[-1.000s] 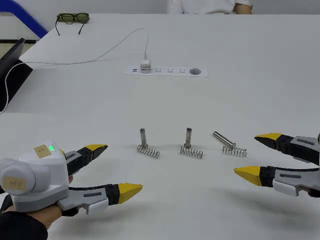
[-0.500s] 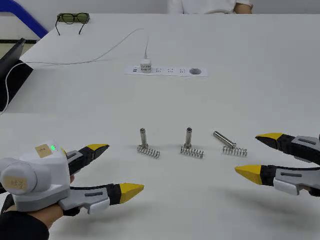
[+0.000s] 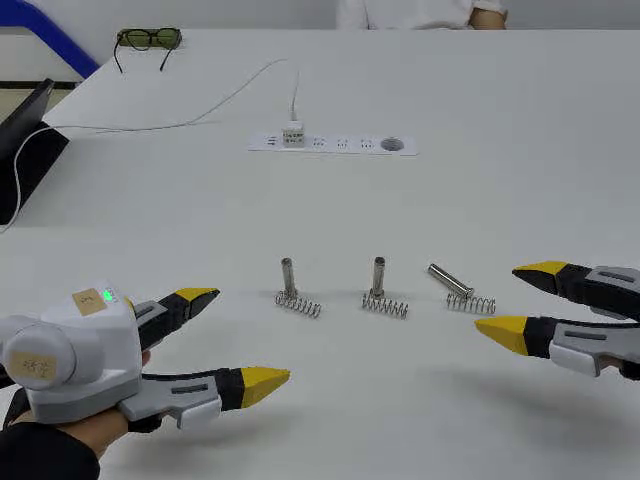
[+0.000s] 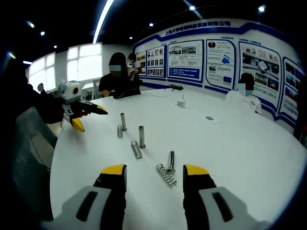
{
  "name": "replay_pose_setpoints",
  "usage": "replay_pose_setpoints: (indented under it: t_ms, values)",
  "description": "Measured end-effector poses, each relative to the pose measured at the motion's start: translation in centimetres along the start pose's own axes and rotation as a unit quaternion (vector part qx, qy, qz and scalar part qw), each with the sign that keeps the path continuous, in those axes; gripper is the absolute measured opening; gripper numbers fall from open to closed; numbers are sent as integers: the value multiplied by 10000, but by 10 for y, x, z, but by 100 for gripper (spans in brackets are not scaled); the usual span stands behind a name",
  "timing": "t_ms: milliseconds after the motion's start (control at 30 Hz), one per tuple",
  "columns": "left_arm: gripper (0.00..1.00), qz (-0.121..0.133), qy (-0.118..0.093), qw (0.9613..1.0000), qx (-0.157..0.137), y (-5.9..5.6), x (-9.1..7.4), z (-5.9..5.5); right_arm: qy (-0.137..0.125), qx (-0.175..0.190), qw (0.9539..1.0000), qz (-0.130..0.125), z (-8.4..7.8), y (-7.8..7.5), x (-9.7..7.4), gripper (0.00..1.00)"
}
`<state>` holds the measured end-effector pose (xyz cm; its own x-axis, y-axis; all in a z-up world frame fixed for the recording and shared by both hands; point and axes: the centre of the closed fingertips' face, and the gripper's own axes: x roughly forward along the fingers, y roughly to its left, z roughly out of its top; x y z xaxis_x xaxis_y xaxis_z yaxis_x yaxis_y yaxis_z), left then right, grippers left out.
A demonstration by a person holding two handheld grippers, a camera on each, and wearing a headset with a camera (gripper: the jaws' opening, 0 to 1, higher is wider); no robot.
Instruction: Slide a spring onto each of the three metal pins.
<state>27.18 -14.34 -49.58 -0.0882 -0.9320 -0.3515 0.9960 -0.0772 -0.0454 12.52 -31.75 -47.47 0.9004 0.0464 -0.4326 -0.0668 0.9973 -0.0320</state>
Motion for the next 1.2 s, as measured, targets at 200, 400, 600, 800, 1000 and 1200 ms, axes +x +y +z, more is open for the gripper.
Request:
replay_pose_setpoints:
  t_ms: [200,400,600,800,1000,1200]
  values:
    - [81,18,9,10000,-14,1,-1,-1,50,-31,10000,-15,4,-3,2,44]
    - [81,14,16,10000,-24,0,-1,-1,108,-43,9999,-28,9,-8,8,41]
    - [81,-1,26,10000,-22,-1,-1,-1,178,-67,9998,-37,15,-11,14,37]
    - [81,-5,41,10000,-24,-2,0,-2,343,-99,9993,-62,18,-16,26,34]
    - [81,4,41,10000,-30,-2,0,-2,464,-88,9988,-96,20,-22,35,32]
    - [81,6,44,10000,-54,-2,0,-4,585,-49,9981,-178,23,-30,45,29]
